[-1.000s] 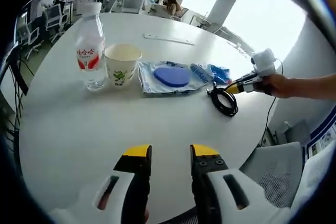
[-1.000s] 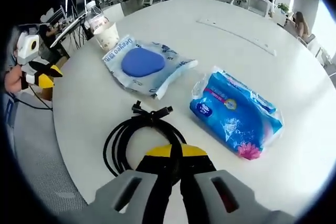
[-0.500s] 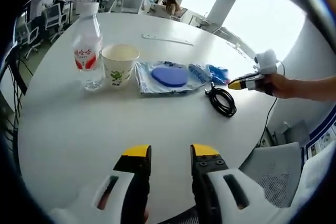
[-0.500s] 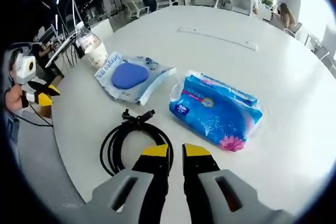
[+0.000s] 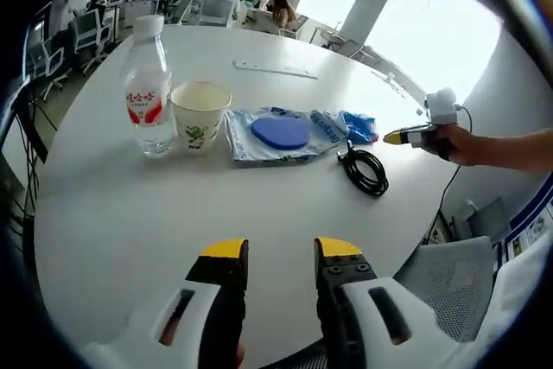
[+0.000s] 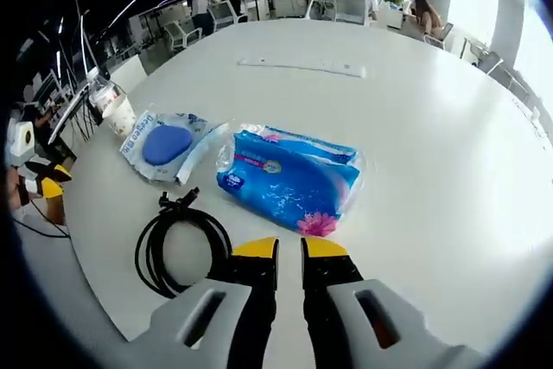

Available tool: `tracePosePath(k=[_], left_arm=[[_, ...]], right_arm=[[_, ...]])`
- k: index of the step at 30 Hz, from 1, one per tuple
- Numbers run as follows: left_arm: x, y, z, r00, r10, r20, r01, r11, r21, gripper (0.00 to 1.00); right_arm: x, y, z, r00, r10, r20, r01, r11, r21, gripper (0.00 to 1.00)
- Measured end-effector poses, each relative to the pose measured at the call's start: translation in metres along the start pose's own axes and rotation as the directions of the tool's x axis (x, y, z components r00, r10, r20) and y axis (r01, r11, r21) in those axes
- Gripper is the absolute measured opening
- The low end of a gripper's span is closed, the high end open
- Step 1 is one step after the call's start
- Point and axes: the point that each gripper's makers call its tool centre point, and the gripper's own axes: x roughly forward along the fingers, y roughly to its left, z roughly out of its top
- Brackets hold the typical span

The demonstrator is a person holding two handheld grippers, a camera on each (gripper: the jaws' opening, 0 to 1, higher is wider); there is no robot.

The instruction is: Arrange the tabletop items into an orderly group along one side of the table until the central work area is clear of visible clutter.

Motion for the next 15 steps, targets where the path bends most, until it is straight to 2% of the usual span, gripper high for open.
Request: tracePosePath(k=[15], left_arm=[[-0.010,0.005,-0.002,1.000,0.019,0.002,-0.019,1.000,-0.014,0.29]], right_arm=[[0.008,-0.035,0.016,0.996,-0.083,0.010,0.082,0.993,0.088,0.13]])
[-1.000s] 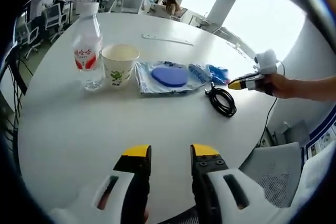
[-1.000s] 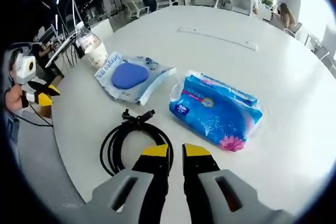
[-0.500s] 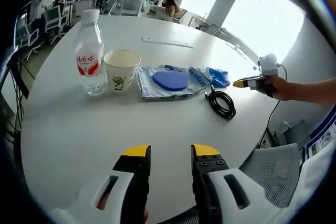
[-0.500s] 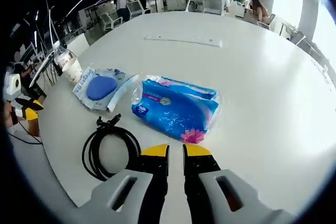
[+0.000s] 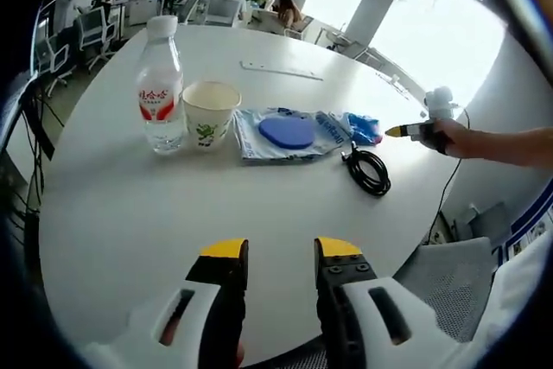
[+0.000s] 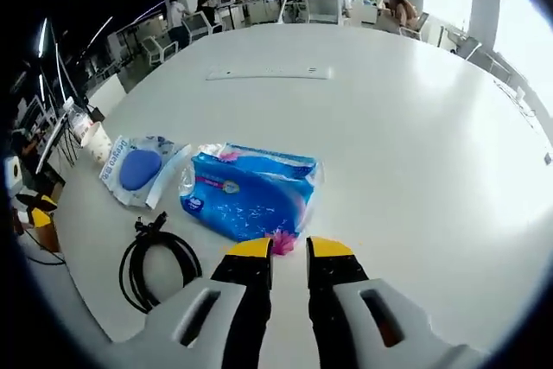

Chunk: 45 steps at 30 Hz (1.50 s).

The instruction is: Arrange the tabletop items into an orderly group along one side of the table until the central work area is clear of visible clutter.

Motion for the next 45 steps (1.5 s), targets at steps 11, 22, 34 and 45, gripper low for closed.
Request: tracePosePath(k=[11,22,34,45], left_arm=[[-0.011,0.006,0.000,1.000,0.031,0.001,-0.031,0.999,-0.013,0.29],[-0.016,0.007,-0.005,0.999,0.053,-0.004,-0.053,0.998,-0.023,0.29],[-0.014,0.002,-0.009,0.999,0.050,-0.011,-0.051,0.998,-0.028,0.29],[-0.013,0.002,-0.007,0.999,0.048,-0.007,-0.048,0.998,-0.031,0.29]], right_arm=[[0.009,0.000,0.008,1.000,-0.006,-0.006,0.007,0.999,0.043,0.09],[0.014,0.000,-0.001,0.999,-0.010,-0.039,0.010,1.000,-0.022,0.02],[0.012,-0.002,0.000,0.999,0.011,-0.031,-0.013,0.999,-0.047,0.00],[0.013,-0.001,0.001,1.000,-0.004,-0.027,0.004,1.000,0.000,0.00]])
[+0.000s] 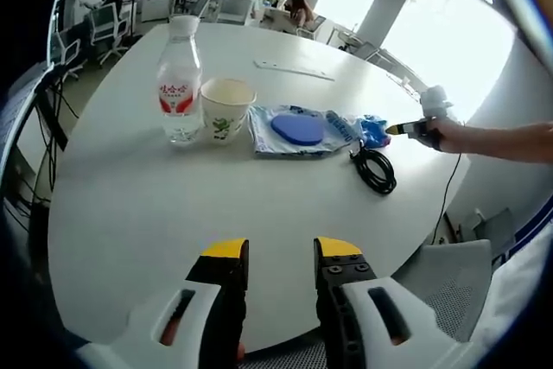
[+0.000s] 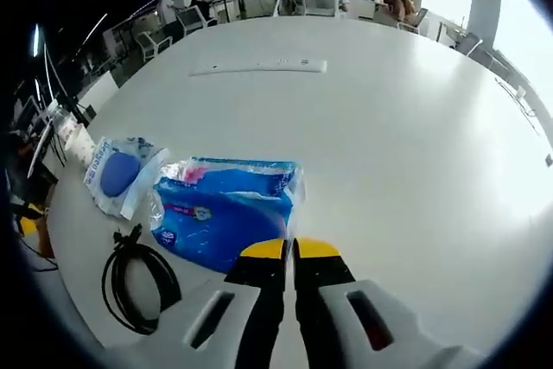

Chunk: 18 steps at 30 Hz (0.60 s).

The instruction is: Arrange the tabletop items into an orderly group along one side of the table until the central work area is clear of visible clutter.

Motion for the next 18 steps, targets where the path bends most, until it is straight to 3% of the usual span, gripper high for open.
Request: tracePosePath(k=[14,18], left_arm=[[-0.0035,0.0021,0.0006,1.000,0.001,0.011,-0.001,1.000,-0.006,0.29],[-0.0047,0.0035,0.0006,1.000,0.002,0.014,-0.002,1.000,-0.005,0.29]], right_arm=[[0.0001,0.0033,-0.0012,1.000,-0.006,-0.004,0.006,0.999,0.036,0.01],[-0.0026,0.0028,-0.0003,1.000,-0.009,0.000,0.009,0.999,0.047,0.07]])
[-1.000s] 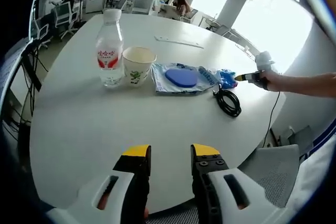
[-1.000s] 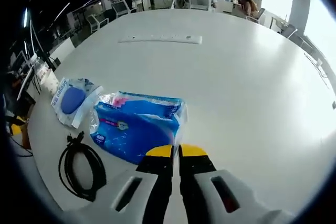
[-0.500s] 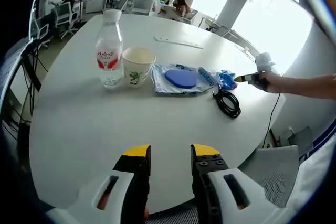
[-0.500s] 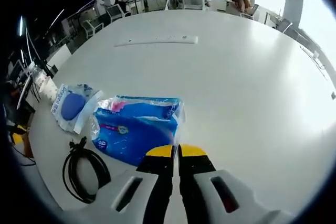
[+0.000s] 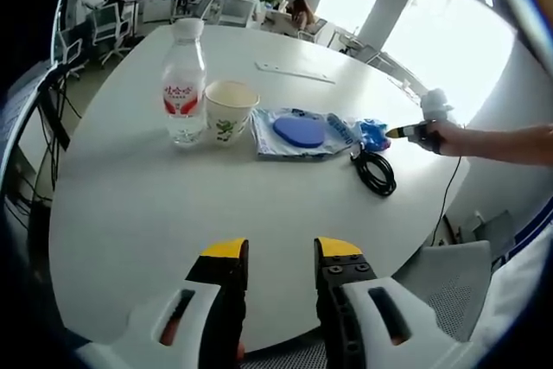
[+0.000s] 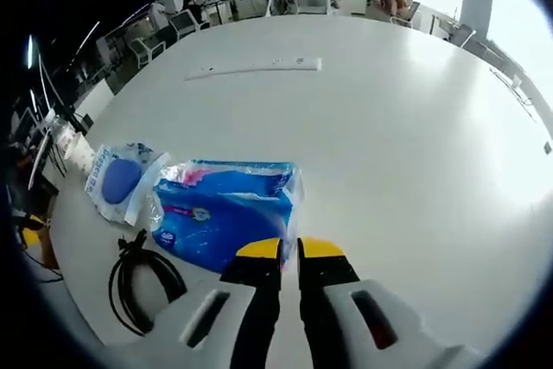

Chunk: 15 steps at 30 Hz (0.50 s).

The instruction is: Arrange the tabletop items into an orderly group along one side of the table until the central work area is clear of visible clutter.

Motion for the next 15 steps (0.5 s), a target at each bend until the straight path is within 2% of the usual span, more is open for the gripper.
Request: tracePosePath(k=[10,15], left_arm=[[-0.003,0.002,0.008,1.000,0.001,0.021,-0.001,1.000,0.011,0.29],[-0.003,0.003,0.013,0.999,-0.003,0.033,0.003,1.000,0.016,0.29]], right_arm=[[-0.013,0.002,0.004,1.000,0.007,0.016,-0.007,1.000,0.008,0.11],[-0.022,0.010,0.005,0.999,0.039,0.026,-0.039,0.999,-0.004,0.12]])
